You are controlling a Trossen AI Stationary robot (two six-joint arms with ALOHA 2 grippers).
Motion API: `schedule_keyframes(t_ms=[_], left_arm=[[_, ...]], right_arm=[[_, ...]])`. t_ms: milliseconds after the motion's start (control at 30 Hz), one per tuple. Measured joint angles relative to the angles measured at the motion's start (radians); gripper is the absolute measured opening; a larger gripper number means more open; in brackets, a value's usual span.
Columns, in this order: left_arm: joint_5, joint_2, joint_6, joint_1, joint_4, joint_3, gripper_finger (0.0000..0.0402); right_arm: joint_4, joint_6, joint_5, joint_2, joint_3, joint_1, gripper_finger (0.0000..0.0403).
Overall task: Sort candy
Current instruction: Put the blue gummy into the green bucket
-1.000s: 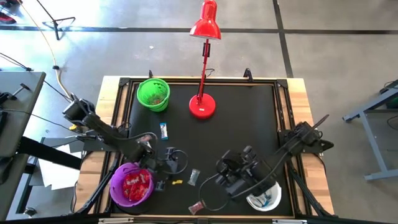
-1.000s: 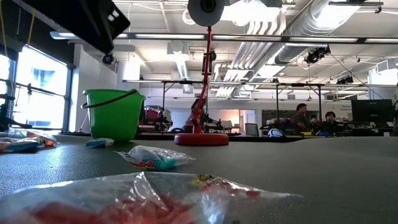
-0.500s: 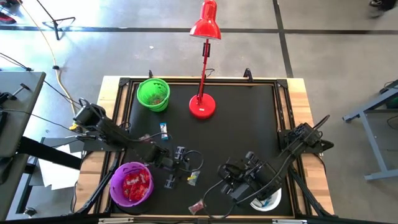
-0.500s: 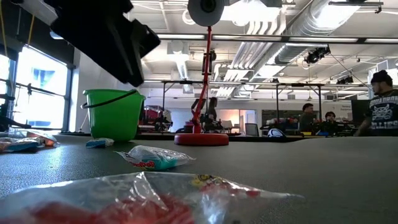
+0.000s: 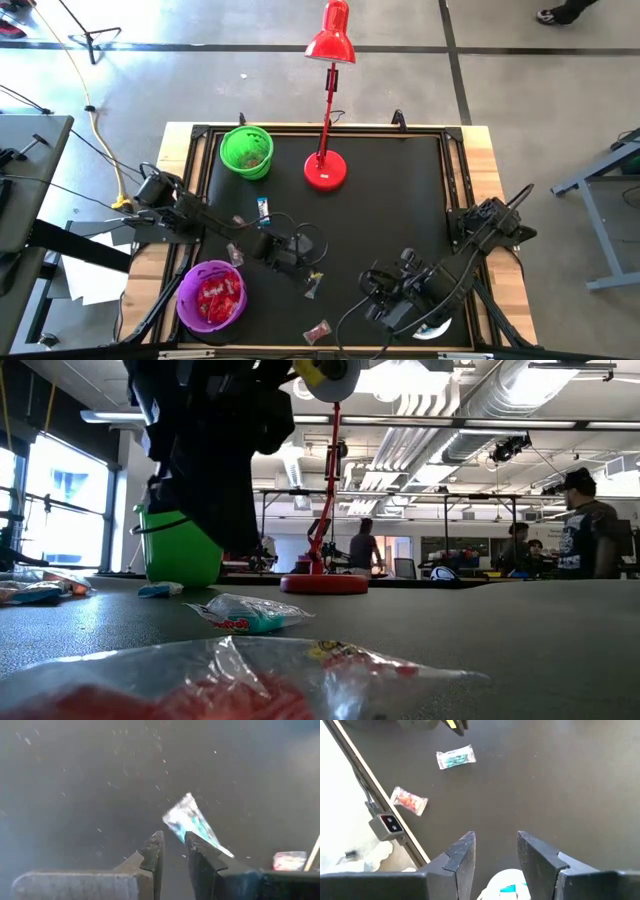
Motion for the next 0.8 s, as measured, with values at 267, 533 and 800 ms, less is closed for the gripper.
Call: schedule_keyframes(t_ms=[267,533,800], left_arm=[[0.097,0.030,-0.060,-0.008,0.013,0.000,0.0063],[0.095,0.030,-0.083,-0.007,0.041,0.000,0.0063],[0.096,0.030,-0.024,-0.007,0.114,0.000,0.0063]], right_arm=[[0.000,-0.084,-0.019,-0.010,-0.001,0.005,0.0142],[0.000,-0.242,-0.020,-0.010,-0.001,0.008,0.0142],[0.000,-0.353,-0.022,-0.010,-0.001,-0.017,0.0142]])
